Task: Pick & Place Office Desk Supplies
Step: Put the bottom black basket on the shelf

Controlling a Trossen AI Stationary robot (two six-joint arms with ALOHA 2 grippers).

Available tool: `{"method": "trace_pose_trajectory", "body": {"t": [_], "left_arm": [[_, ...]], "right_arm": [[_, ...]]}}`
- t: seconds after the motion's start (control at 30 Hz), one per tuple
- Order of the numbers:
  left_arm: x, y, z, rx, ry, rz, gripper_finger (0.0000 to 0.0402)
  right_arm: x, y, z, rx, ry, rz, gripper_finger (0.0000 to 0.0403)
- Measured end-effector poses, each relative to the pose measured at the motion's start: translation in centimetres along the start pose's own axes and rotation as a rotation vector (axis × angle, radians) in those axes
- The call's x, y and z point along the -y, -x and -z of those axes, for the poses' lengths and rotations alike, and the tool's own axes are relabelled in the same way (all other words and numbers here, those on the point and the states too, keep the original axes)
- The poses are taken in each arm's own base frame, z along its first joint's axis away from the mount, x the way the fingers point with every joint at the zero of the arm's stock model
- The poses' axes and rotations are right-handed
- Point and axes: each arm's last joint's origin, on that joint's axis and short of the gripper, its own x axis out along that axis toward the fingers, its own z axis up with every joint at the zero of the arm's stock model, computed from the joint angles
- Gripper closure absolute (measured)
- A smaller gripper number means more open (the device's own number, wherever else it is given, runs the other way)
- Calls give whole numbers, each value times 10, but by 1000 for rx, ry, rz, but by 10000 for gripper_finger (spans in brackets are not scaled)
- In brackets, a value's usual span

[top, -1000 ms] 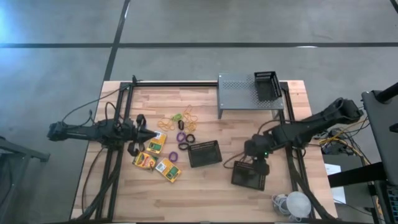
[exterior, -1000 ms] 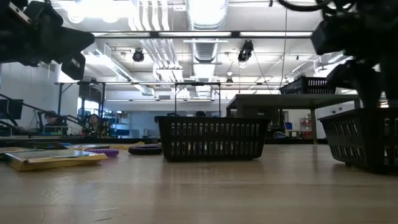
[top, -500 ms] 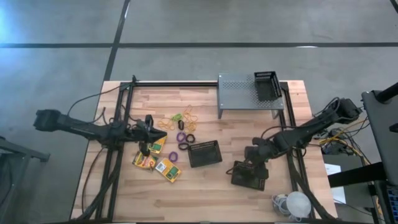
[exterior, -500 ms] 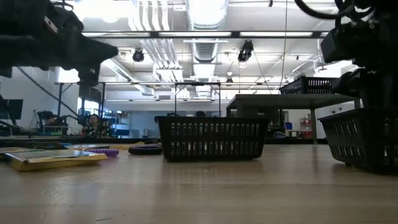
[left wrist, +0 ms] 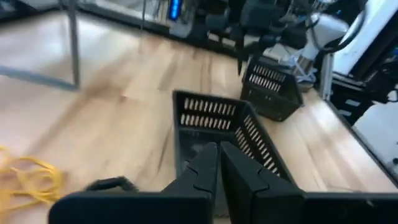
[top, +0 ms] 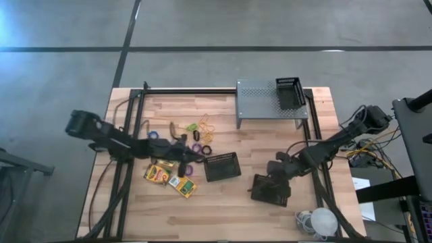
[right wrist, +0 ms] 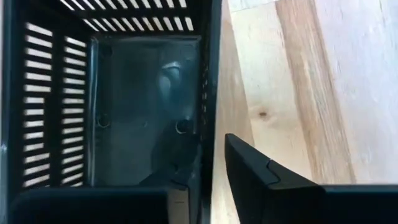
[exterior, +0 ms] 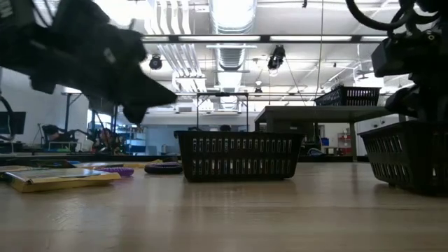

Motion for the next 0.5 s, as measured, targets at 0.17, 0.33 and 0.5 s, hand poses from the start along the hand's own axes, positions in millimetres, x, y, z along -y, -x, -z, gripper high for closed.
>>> {"method": "trace_pose_trajectory", "body": {"t": [0.17, 0.33, 0.5], "left_arm": [[3, -30, -4, -19, 52, -8, 374], [8, -41, -8, -9, 3, 5, 374], [13, -41, -11, 13, -54, 7, 374]], "right_arm": [[-4, 0, 3, 44, -18, 35, 388], [-10, 10, -5, 153, -72, 2, 390], [-10, 45, -24, 371, -174, -22, 391]]}}
